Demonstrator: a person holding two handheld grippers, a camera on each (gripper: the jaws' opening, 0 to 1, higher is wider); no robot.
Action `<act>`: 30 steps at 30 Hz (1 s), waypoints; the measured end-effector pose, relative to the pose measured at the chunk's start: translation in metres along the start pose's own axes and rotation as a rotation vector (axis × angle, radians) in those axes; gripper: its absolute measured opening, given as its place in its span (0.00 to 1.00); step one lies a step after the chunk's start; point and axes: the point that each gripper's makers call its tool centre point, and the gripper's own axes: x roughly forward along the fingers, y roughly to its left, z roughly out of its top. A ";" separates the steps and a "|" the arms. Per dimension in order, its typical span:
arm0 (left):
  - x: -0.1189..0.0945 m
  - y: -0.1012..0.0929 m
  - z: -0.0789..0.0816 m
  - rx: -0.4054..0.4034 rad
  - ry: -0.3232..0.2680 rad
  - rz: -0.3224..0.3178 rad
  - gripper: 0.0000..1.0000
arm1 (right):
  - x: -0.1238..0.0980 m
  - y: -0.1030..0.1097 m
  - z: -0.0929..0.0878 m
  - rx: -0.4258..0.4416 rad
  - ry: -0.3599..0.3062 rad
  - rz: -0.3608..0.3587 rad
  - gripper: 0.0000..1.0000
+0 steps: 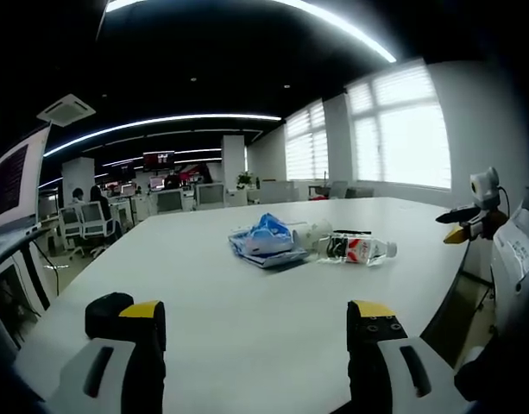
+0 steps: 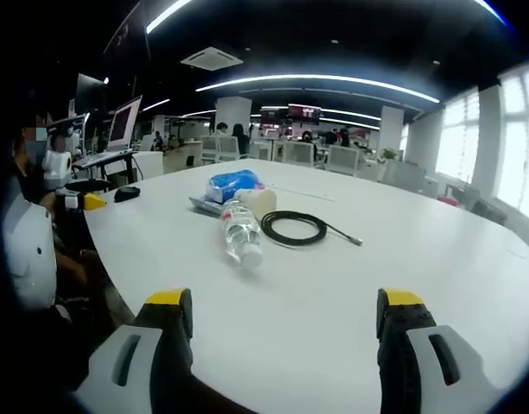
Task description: Arrange the tabletop items into an orderly group along one side of the table until the central work area is clear of visible clutter.
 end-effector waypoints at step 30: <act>-0.003 -0.001 0.002 0.018 0.000 0.012 0.86 | -0.007 0.003 0.000 -0.016 -0.007 0.012 0.84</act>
